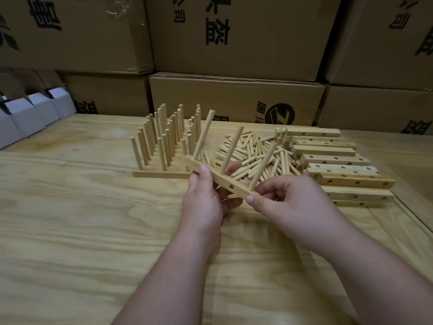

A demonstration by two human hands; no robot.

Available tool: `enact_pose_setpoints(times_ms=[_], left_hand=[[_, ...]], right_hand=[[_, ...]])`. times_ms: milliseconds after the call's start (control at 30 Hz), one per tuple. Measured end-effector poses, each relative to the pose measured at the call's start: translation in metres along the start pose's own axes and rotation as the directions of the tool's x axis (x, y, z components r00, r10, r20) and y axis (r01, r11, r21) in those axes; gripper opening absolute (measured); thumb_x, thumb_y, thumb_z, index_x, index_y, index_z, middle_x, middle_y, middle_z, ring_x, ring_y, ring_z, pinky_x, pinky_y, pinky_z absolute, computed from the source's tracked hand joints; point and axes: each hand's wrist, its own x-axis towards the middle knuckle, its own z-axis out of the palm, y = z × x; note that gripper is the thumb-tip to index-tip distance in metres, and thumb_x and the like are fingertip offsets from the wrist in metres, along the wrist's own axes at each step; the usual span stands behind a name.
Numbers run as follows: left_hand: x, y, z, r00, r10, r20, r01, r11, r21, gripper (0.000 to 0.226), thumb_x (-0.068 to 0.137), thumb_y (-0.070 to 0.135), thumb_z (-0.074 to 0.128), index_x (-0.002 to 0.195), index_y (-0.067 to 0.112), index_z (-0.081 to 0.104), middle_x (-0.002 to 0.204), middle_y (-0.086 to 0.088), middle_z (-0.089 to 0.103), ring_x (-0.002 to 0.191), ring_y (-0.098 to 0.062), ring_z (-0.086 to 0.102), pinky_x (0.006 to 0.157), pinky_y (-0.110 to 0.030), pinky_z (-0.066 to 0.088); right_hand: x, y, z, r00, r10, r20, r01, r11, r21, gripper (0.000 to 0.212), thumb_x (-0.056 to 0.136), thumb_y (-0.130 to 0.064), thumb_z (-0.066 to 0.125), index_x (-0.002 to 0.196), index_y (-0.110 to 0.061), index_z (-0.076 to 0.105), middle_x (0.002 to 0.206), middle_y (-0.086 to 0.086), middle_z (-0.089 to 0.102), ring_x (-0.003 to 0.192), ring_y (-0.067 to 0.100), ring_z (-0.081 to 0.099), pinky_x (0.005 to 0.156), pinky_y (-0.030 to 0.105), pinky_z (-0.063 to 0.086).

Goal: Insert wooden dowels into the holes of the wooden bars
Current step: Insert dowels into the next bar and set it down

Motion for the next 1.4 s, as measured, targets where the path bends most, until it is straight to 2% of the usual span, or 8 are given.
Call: enact_pose_setpoints(times_ms=[133, 300, 433, 600, 767, 967, 1233, 1400], left_hand=[[-0.004, 0.003, 0.002, 0.996, -0.049, 0.07, 0.044, 0.996, 0.073, 0.039, 0.108, 0.046, 0.03, 0.123, 0.017, 0.051, 0.113, -0.003, 0.077, 0.094, -0.026, 0.074, 0.067, -0.037, 0.057], [-0.014, 0.0, 0.008, 0.96, -0.134, 0.245, 0.045, 0.94, 0.339, 0.033, 0.094, 0.043, 0.052, 0.101, 0.016, 0.07, 0.1, -0.006, 0.079, 0.081, -0.017, 0.071, 0.068, -0.025, 0.053], [-0.02, 0.002, 0.008, 0.926, -0.16, 0.342, -0.058, 0.834, 0.548, 0.031, 0.089, 0.04, 0.059, 0.066, 0.024, 0.071, 0.083, -0.001, 0.078, 0.075, -0.013, 0.06, 0.078, -0.039, 0.052], [-0.028, 0.008, 0.008, 0.875, -0.28, 0.395, -0.071, 0.733, 0.676, 0.037, 0.087, 0.035, 0.06, 0.057, 0.017, 0.071, 0.077, 0.005, 0.078, 0.072, -0.008, 0.066, 0.079, -0.035, 0.055], [-0.028, 0.008, 0.008, 0.857, -0.321, 0.403, -0.069, 0.704, 0.707, 0.042, 0.084, 0.038, 0.06, 0.045, 0.022, 0.065, 0.082, -0.001, 0.079, 0.064, -0.008, 0.062, 0.072, -0.029, 0.053], [-0.03, 0.015, 0.008, 0.864, -0.295, 0.408, -0.101, 0.693, 0.714, 0.03, 0.074, 0.023, 0.052, 0.047, 0.018, 0.064, 0.045, 0.008, 0.06, 0.048, -0.005, 0.053, 0.06, -0.025, 0.049], [-0.03, 0.015, 0.005, 0.88, -0.274, 0.389, -0.113, 0.673, 0.731, 0.029, 0.069, 0.026, 0.051, 0.043, 0.018, 0.062, 0.036, 0.003, 0.051, 0.04, -0.009, 0.047, 0.053, -0.023, 0.044], [-0.027, 0.014, 0.004, 0.887, -0.27, 0.376, -0.099, 0.683, 0.723, 0.031, 0.07, 0.024, 0.051, 0.041, 0.018, 0.061, 0.034, 0.004, 0.049, 0.037, -0.004, 0.044, 0.045, -0.017, 0.038]], right_hand=[[0.002, 0.0, -0.007, 0.999, 0.019, -0.031, -0.02, 1.0, -0.012, 0.008, 0.085, -0.04, 0.076, 0.081, -0.034, 0.072, 0.074, -0.018, 0.07, 0.065, 0.004, 0.065, 0.06, 0.033, 0.057], [0.014, -0.005, -0.019, 0.992, -0.046, -0.118, 0.042, 0.999, -0.033, 0.009, 0.086, -0.037, 0.074, 0.094, -0.033, 0.075, 0.076, -0.026, 0.069, 0.069, -0.006, 0.064, 0.058, 0.025, 0.047], [0.036, -0.019, -0.013, 0.993, -0.092, -0.078, 0.086, 0.993, -0.083, 0.017, 0.085, -0.038, 0.076, 0.1, -0.033, 0.075, 0.076, -0.019, 0.069, 0.073, -0.003, 0.064, 0.063, 0.022, 0.048], [0.069, -0.026, 0.018, 0.988, -0.126, 0.09, 0.14, 0.977, -0.161, 0.027, 0.086, -0.038, 0.075, 0.112, -0.031, 0.074, 0.085, -0.022, 0.066, 0.082, -0.007, 0.06, 0.068, 0.014, 0.044], [0.095, -0.021, 0.043, 0.976, -0.169, 0.134, 0.191, 0.967, -0.171, 0.029, 0.087, -0.035, 0.075, 0.115, -0.025, 0.074, 0.08, -0.026, 0.059, 0.08, -0.013, 0.052, 0.068, 0.008, 0.036], [0.108, -0.022, 0.072, 0.962, -0.224, 0.155, 0.256, 0.937, -0.238, 0.024, 0.088, -0.035, 0.074, 0.109, -0.026, 0.077, 0.079, -0.022, 0.059, 0.078, -0.002, 0.055, 0.066, 0.008, 0.036], [0.112, -0.03, 0.086, 0.94, -0.233, 0.248, 0.308, 0.891, -0.332, 0.026, 0.085, -0.046, 0.074, 0.105, -0.03, 0.078, 0.1, -0.013, 0.074, 0.091, 0.008, 0.064, 0.084, 0.03, 0.054], [0.115, -0.038, 0.087, 0.921, -0.269, 0.283, 0.374, 0.813, -0.445, 0.025, 0.083, -0.054, 0.072, 0.096, -0.034, 0.078, 0.085, -0.016, 0.072, 0.08, 0.006, 0.063, 0.075, 0.034, 0.058]])
